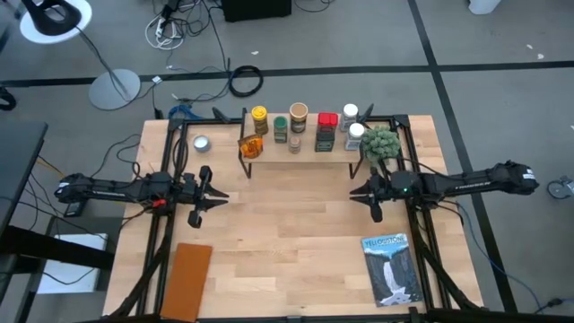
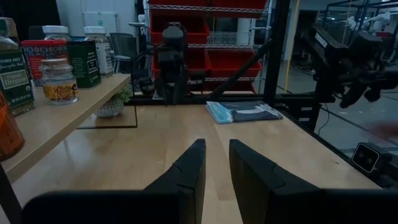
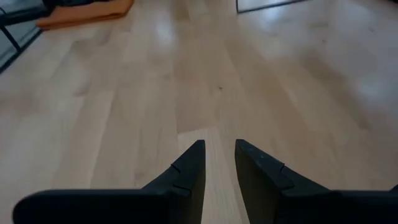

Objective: Shelf spices
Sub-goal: Return to Home Position

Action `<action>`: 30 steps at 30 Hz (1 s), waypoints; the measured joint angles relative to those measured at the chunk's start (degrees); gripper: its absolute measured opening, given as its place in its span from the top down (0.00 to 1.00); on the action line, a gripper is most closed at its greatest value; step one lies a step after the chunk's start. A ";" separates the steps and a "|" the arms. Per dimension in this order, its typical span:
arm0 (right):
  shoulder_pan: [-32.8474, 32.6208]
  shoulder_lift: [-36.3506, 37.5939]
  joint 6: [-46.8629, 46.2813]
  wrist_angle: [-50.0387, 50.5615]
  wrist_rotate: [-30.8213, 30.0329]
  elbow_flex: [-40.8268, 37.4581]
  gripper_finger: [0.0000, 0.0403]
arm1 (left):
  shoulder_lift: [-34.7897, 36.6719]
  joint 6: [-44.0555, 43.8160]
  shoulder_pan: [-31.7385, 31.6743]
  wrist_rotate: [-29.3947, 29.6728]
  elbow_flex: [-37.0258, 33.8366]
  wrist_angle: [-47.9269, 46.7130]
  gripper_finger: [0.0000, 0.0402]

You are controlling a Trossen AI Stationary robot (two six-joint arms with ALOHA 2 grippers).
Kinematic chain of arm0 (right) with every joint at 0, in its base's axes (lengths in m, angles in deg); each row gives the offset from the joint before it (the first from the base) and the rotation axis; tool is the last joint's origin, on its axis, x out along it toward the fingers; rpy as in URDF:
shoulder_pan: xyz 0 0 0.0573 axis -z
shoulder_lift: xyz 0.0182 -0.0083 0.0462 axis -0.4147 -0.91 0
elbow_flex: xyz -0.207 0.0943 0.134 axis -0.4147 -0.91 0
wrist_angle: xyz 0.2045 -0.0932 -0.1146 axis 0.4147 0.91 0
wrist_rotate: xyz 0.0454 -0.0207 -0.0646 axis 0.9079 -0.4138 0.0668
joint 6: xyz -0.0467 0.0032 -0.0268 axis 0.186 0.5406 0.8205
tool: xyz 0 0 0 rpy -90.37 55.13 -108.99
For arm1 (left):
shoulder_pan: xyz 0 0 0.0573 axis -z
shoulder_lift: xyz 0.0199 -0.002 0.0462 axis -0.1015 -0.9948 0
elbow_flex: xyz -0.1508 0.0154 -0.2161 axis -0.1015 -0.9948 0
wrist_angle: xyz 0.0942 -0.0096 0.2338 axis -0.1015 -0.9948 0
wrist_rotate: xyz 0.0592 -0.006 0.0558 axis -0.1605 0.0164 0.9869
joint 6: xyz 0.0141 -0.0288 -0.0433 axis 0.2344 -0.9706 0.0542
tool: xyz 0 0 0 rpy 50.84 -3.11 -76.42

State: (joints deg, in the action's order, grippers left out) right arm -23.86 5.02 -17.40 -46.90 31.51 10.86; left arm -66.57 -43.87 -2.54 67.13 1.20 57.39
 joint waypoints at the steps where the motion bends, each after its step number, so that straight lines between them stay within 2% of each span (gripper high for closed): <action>1: 0.00 -0.73 0.01 -0.28 0.01 0.00 0.78 | 0.00 0.00 0.00 0.00 0.00 0.01 0.81; 8: 0.00 -3.12 -0.01 -1.07 0.01 0.00 0.78 | 0.00 0.00 0.00 0.00 0.00 0.02 0.81; 30: 0.00 -3.11 -0.08 -1.37 0.08 -0.02 0.78 | 0.00 0.00 0.00 0.00 0.02 0.02 0.81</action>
State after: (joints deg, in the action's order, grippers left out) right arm -23.86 1.91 -17.47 -48.27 31.59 10.84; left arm -66.57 -43.87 -2.54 67.13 1.22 57.42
